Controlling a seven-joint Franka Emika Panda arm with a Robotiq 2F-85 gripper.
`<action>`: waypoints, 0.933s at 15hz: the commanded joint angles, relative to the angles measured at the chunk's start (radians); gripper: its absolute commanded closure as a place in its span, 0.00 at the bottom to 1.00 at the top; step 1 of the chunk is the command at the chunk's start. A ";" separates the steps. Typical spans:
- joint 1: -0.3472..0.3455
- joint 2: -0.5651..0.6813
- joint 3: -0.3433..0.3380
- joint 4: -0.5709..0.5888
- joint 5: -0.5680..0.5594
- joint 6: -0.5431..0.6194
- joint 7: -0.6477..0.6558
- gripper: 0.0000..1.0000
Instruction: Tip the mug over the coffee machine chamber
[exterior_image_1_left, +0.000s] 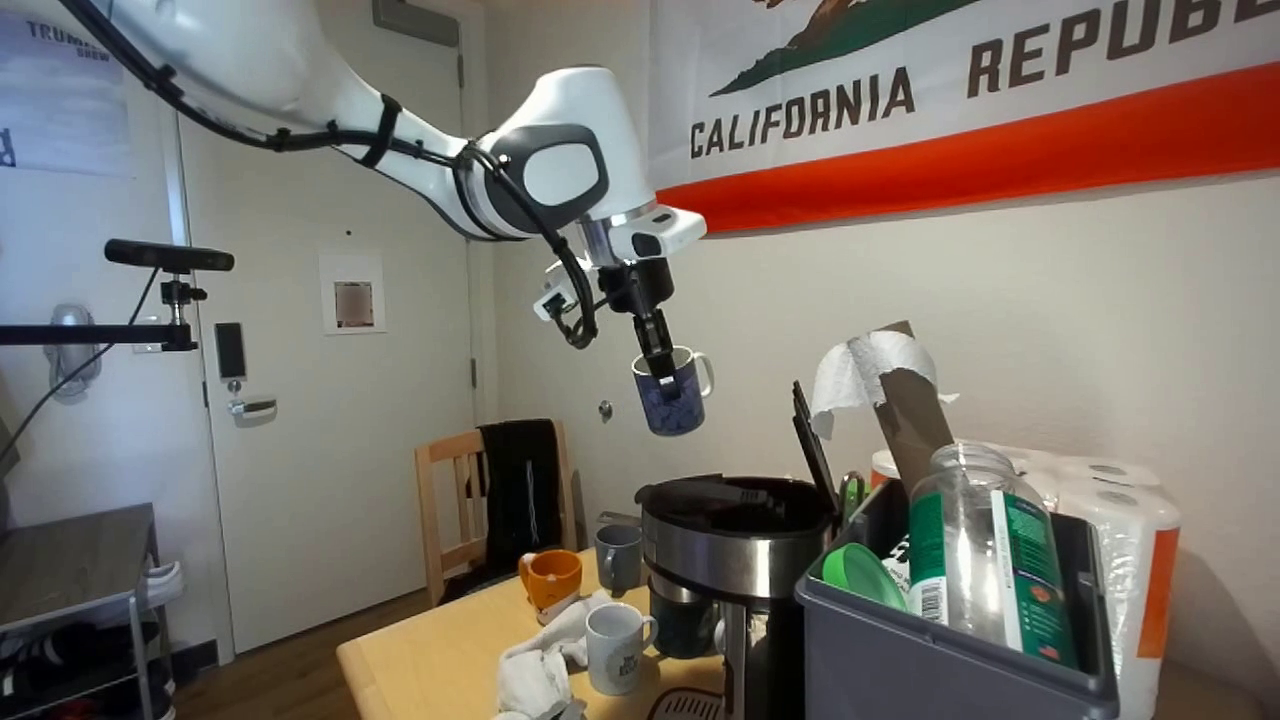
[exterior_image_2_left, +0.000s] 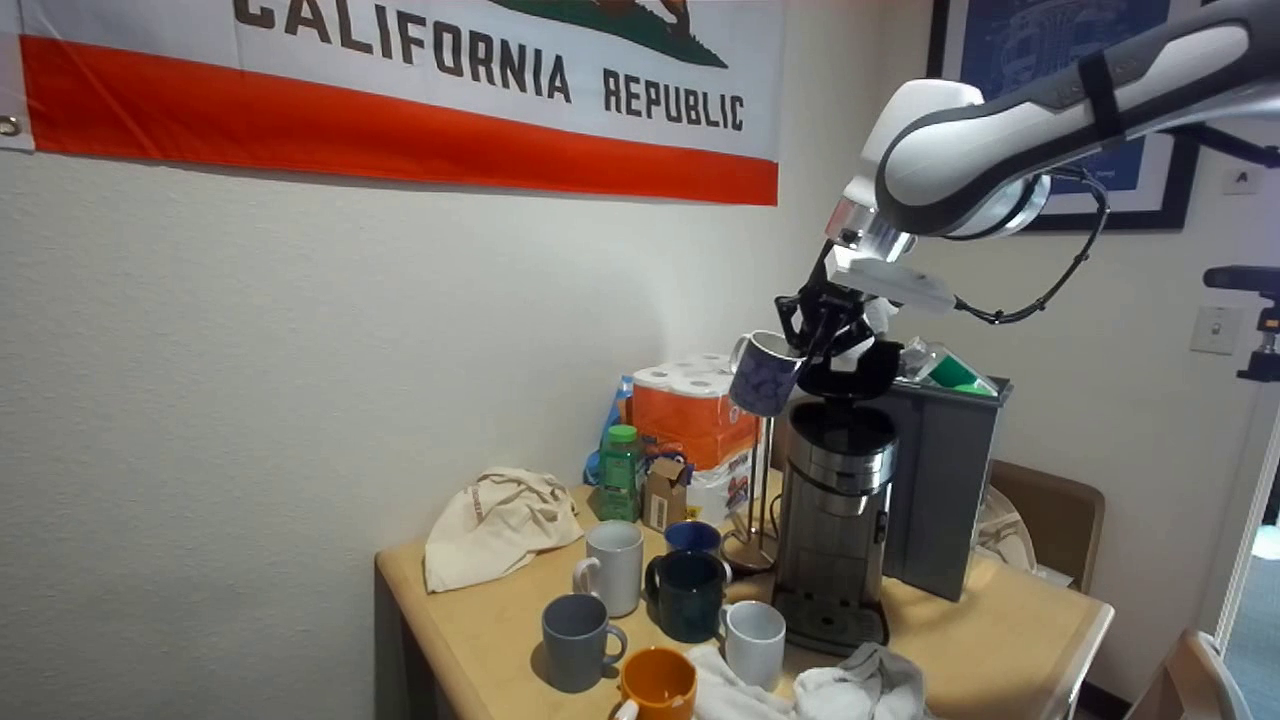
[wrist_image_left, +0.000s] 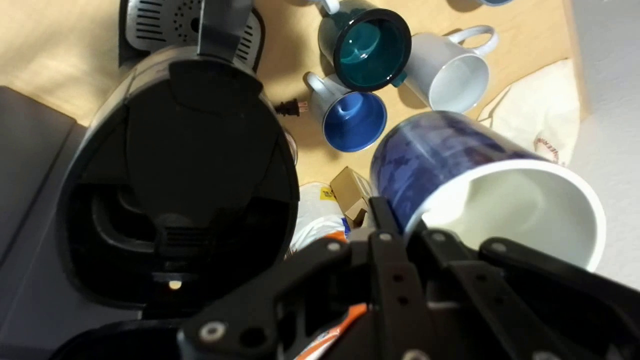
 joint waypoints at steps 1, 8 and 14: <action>-0.018 0.018 -0.008 -0.012 0.186 0.081 -0.020 0.97; -0.056 0.025 -0.006 -0.098 0.638 0.228 -0.182 0.97; -0.084 -0.006 -0.005 -0.175 1.046 0.295 -0.431 0.96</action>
